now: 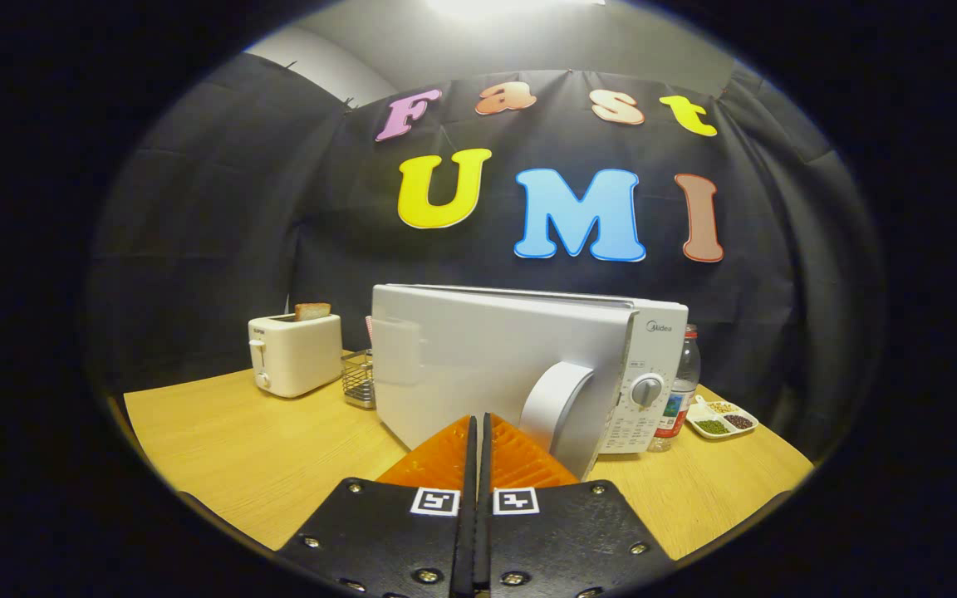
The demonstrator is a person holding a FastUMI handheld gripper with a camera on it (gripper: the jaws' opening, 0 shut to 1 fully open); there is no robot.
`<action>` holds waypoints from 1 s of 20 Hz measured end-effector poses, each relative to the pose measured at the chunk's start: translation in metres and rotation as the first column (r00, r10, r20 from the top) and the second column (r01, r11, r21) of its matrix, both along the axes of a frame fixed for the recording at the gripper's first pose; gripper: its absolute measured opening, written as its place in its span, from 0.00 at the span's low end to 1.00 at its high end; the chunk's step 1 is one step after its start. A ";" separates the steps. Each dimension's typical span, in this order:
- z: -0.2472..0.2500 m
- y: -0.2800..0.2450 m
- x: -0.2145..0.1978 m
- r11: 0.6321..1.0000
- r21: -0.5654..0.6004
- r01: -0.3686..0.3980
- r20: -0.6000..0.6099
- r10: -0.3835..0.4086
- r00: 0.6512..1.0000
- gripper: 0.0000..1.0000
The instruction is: Open the microwave, put the food inside, and close the microwave door.
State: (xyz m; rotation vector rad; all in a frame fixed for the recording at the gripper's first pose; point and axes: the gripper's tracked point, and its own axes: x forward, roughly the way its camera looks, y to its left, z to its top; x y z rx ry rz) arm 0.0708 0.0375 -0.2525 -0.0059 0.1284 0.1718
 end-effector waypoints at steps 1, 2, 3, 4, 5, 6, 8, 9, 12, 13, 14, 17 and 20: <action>0.003 -0.009 0.008 1.000 0.008 0.009 -0.001 -0.009 1.000 0.01; 0.005 -0.017 0.017 1.000 0.016 0.018 -0.004 -0.018 1.000 0.01; 0.006 -0.022 0.024 0.999 0.024 0.026 -0.013 -0.026 1.000 0.01; 0.004 -0.028 0.033 0.999 0.025 0.031 -0.021 -0.031 0.999 0.01; 0.003 -0.034 0.042 0.999 0.026 0.036 -0.026 -0.036 0.999 0.01; 0.003 -0.039 0.050 0.999 0.023 0.044 -0.027 -0.044 0.999 0.01; 0.001 -0.047 0.066 0.998 0.005 0.062 -0.026 -0.062 0.998 0.01; 0.001 -0.050 0.074 0.998 0.001 0.068 -0.022 -0.068 0.997 0.01; -0.003 -0.056 0.097 0.996 -0.001 0.086 -0.025 -0.086 0.996 0.01; -0.004 -0.058 0.104 0.996 -0.004 0.094 -0.025 -0.094 0.995 0.01; -0.004 -0.059 0.112 0.995 -0.008 0.100 -0.023 -0.100 0.995 0.01; -0.011 -0.065 0.133 0.991 -0.026 0.131 -0.024 -0.131 0.991 0.01; -0.012 -0.060 0.143 0.990 -0.020 0.142 -0.013 -0.143 0.990 0.01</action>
